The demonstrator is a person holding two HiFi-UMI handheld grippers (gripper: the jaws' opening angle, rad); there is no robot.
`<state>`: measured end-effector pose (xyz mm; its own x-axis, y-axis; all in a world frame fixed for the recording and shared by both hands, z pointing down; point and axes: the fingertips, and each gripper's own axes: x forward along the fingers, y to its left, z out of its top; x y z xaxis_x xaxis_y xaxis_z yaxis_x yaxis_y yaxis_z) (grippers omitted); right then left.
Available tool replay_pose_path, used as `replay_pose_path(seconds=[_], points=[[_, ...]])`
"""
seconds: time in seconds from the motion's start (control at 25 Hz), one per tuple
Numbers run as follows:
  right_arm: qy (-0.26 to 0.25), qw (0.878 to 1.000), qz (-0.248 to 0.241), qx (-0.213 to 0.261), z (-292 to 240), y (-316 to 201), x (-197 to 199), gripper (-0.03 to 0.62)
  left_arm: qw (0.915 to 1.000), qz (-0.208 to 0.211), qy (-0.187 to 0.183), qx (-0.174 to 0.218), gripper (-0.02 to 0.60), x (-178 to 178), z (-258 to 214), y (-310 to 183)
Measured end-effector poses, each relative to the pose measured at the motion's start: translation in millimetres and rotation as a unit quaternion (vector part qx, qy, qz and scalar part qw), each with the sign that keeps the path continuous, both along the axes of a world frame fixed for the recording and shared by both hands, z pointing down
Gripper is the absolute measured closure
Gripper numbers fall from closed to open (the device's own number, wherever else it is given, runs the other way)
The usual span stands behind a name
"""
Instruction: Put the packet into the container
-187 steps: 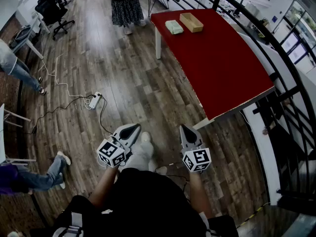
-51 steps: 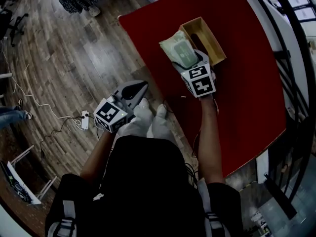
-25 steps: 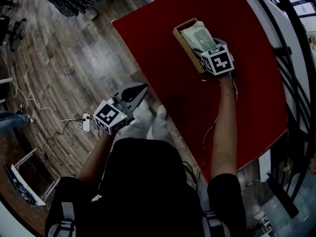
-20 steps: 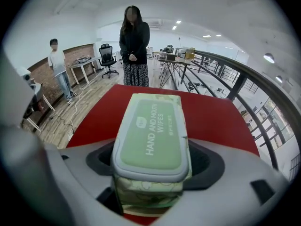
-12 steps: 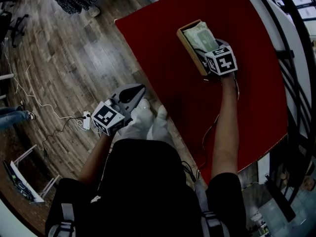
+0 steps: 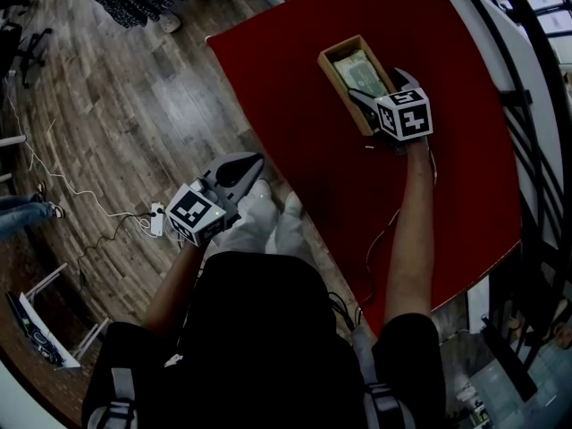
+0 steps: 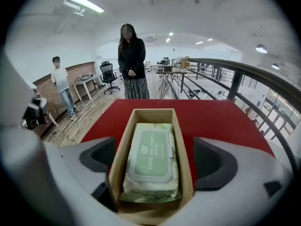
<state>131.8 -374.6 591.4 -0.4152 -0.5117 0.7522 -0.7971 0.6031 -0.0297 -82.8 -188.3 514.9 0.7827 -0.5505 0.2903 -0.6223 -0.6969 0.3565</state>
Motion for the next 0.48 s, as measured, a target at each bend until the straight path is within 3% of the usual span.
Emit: replay_pose_path(seconds=[0.48], points=[[-0.116, 0.991, 0.031, 0.065, -68, 37, -16, 0.119, 0.9998, 0.004, 0.006, 0.02, 0.572, 8, -14, 0]])
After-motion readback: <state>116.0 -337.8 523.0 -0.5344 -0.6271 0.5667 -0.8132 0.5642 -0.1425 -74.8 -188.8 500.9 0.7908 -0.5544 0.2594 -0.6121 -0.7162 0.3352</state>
